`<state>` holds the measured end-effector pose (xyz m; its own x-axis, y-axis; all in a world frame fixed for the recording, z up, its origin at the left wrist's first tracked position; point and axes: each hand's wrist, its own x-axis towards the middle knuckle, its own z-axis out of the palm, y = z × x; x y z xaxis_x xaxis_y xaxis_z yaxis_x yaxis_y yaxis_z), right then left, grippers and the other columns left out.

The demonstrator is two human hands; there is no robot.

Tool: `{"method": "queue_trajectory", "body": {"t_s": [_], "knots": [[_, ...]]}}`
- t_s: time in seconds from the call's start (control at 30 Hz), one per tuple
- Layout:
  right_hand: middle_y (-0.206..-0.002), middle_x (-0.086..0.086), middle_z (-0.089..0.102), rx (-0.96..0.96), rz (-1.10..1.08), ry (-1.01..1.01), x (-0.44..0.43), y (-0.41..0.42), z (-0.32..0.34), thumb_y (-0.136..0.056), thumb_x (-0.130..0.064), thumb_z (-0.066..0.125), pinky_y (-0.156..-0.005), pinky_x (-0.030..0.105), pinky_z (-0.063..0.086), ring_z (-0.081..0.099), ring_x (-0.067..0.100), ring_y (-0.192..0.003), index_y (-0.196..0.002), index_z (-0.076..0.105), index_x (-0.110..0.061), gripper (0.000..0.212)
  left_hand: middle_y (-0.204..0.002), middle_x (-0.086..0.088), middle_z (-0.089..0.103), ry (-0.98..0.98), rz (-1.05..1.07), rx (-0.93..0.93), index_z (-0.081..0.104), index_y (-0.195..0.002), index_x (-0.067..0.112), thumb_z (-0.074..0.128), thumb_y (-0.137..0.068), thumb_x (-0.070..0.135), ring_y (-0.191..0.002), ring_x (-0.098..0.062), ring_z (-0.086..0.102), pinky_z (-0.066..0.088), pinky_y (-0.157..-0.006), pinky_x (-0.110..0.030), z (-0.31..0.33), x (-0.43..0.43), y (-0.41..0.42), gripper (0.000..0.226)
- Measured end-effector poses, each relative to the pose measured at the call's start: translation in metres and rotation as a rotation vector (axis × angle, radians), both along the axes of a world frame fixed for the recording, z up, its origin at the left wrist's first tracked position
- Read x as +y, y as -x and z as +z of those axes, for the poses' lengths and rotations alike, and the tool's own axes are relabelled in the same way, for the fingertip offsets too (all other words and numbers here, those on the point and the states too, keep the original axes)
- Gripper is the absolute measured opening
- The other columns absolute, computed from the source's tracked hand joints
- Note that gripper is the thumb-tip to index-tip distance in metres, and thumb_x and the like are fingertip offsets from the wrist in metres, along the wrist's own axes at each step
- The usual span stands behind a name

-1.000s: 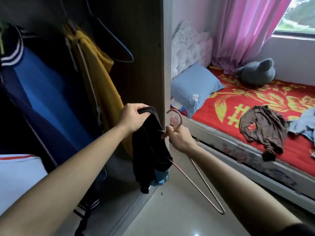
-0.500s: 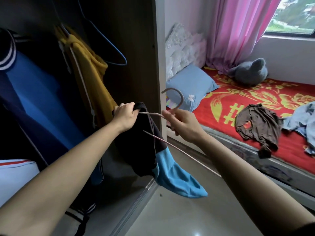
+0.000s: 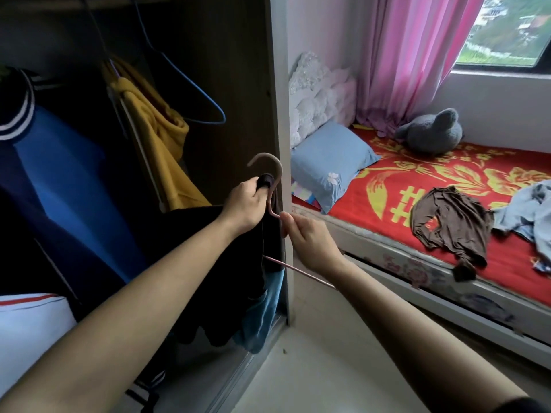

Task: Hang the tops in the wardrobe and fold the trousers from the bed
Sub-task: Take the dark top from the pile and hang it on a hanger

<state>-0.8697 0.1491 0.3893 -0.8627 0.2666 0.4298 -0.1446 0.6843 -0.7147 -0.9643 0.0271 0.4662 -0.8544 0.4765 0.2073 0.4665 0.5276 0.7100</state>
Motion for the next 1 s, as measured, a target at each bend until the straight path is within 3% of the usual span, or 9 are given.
{"method": "queue_trajectory", "body": {"t_s": [0.13, 0.23, 0.33, 0.43, 0.5, 0.67, 0.8, 0.93, 1.0], "knots": [[-0.058, -0.013, 0.056, 0.079, 0.0, -0.052, -0.005, 0.004, 0.006, -0.101, -0.052, 0.04, -0.056, 0.011, 0.035, 0.057, 0.0, -0.061, -0.067, 0.057, -0.032, 0.043, -0.074, 0.004, 0.058, -0.013, 0.027, -0.029, 0.053, -0.072, 0.024, 0.038, -0.1, 0.028, -0.074, -0.017, 0.056, 0.04, -0.071, -0.032, 0.004, -0.015, 0.011, 0.032], [-0.073, -0.014, 0.053, 0.153, -0.071, -0.25, -0.009, 0.006, 0.007, -0.101, -0.052, 0.044, -0.055, 0.011, 0.028, 0.049, 0.002, -0.06, -0.08, 0.055, -0.029, 0.033, -0.07, 0.003, 0.053, -0.001, 0.039, -0.051, 0.044, -0.065, 0.023, 0.027, -0.085, 0.038, -0.074, -0.022, 0.05, 0.036, -0.073, -0.034, 0.0, -0.025, 0.014, 0.03], [-0.092, -0.002, 0.052, 0.287, -0.25, -0.368, -0.016, 0.005, -0.002, -0.099, -0.048, 0.051, -0.063, 0.019, 0.031, 0.047, 0.009, -0.077, -0.097, 0.06, -0.022, 0.028, -0.087, -0.008, 0.061, -0.025, 0.113, -0.03, 0.053, -0.081, 0.017, 0.023, -0.082, 0.043, -0.09, -0.031, 0.056, 0.04, -0.081, -0.039, -0.005, -0.03, 0.015, 0.04], [-0.083, -0.001, 0.053, 0.362, -0.141, -0.489, -0.024, 0.002, -0.013, -0.097, -0.047, 0.055, -0.063, 0.026, 0.037, 0.047, 0.013, -0.071, -0.089, 0.06, -0.021, 0.028, -0.101, -0.015, 0.066, -0.028, 0.205, 0.016, 0.056, -0.088, 0.014, 0.026, -0.087, 0.042, -0.098, -0.035, 0.058, 0.04, -0.078, -0.038, -0.01, -0.032, 0.02, 0.041], [-0.076, -0.008, 0.054, 0.232, -0.073, -0.573, -0.027, -0.001, -0.017, -0.095, -0.061, 0.048, -0.06, 0.027, 0.042, 0.047, 0.008, -0.063, -0.084, 0.061, -0.025, 0.039, -0.102, -0.015, 0.067, 0.03, 0.219, 0.057, 0.053, -0.086, 0.018, 0.031, -0.096, 0.035, -0.096, -0.035, 0.059, 0.038, -0.074, -0.035, -0.015, -0.034, 0.024, 0.029], [-0.093, -0.01, 0.052, -0.043, -0.094, -0.432, -0.04, -0.001, -0.034, -0.089, -0.076, 0.039, -0.056, 0.026, 0.039, 0.052, 0.009, -0.072, -0.105, 0.053, -0.028, 0.052, -0.076, 0.005, 0.057, 0.054, 0.232, 0.094, 0.052, -0.083, 0.02, 0.034, -0.101, 0.029, -0.068, -0.013, 0.049, 0.032, -0.057, -0.025, -0.027, -0.035, 0.027, 0.027], [-0.105, -0.004, 0.048, 0.235, -0.246, -0.331, -0.05, -0.001, -0.047, -0.094, -0.056, 0.052, -0.077, 0.031, 0.04, 0.046, 0.011, -0.089, -0.112, 0.044, -0.022, 0.04, -0.096, -0.011, 0.069, -0.026, 0.188, 0.048, 0.064, -0.105, 0.002, 0.031, -0.101, 0.031, -0.093, -0.027, 0.063, 0.043, -0.075, -0.031, -0.026, -0.032, 0.027, 0.044], [-0.097, -0.008, 0.063, 0.2, -0.202, -0.151, -0.052, 0.003, -0.034, -0.101, -0.054, 0.039, -0.058, 0.029, 0.047, 0.059, 0.007, -0.069, -0.144, 0.021, -0.03, 0.052, -0.103, -0.015, 0.068, -0.028, 0.186, 0.026, 0.063, -0.109, -0.001, 0.031, -0.102, 0.031, -0.099, -0.03, 0.062, 0.044, -0.082, -0.037, -0.025, -0.038, 0.038, 0.046], [-0.092, -0.005, 0.07, 0.144, -0.308, -0.214, -0.045, 0.008, -0.031, -0.102, -0.057, 0.026, -0.054, 0.03, 0.044, 0.067, 0.017, -0.068, -0.136, 0.034, -0.035, 0.042, -0.099, -0.013, 0.069, -0.028, 0.175, -0.003, 0.063, -0.104, 0.002, 0.03, -0.103, 0.031, -0.097, -0.028, 0.062, 0.045, -0.084, -0.038, -0.029, -0.042, 0.044, 0.045]]}}
